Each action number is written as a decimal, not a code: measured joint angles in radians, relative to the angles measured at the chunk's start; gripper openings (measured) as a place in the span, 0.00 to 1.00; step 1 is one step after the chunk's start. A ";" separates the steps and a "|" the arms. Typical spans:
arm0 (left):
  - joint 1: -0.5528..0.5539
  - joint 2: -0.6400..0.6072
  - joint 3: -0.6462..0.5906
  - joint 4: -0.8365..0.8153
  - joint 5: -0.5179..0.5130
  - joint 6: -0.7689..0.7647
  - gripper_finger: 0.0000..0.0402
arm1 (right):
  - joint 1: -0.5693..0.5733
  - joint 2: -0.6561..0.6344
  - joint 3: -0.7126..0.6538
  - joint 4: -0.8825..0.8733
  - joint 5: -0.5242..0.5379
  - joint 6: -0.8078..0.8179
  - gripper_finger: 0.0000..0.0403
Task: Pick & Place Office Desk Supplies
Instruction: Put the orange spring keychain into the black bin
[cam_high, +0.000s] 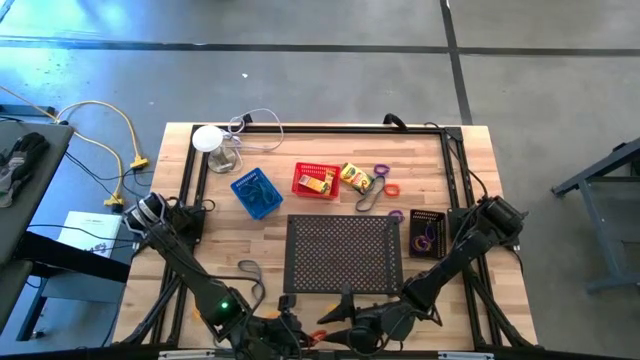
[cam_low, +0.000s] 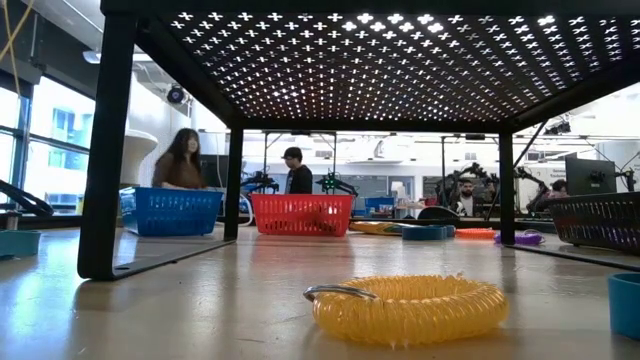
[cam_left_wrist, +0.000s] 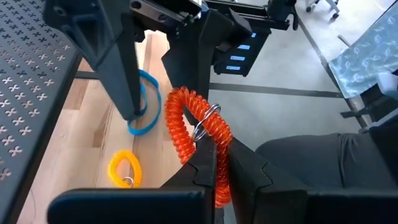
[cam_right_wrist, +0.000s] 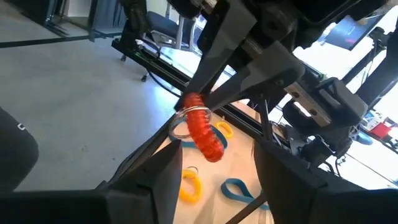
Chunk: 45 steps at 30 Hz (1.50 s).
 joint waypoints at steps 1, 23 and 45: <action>0.000 0.000 0.000 0.000 0.000 0.000 0.03 | 0.000 0.000 0.000 -0.003 0.000 0.000 0.44; 0.010 -0.001 0.000 0.018 0.018 0.497 0.13 | 0.007 -0.037 0.000 -0.114 -0.039 -0.027 0.02; -0.039 -0.242 0.000 -0.467 -0.233 0.224 0.25 | 0.174 -0.515 0.001 -0.981 0.500 0.824 0.01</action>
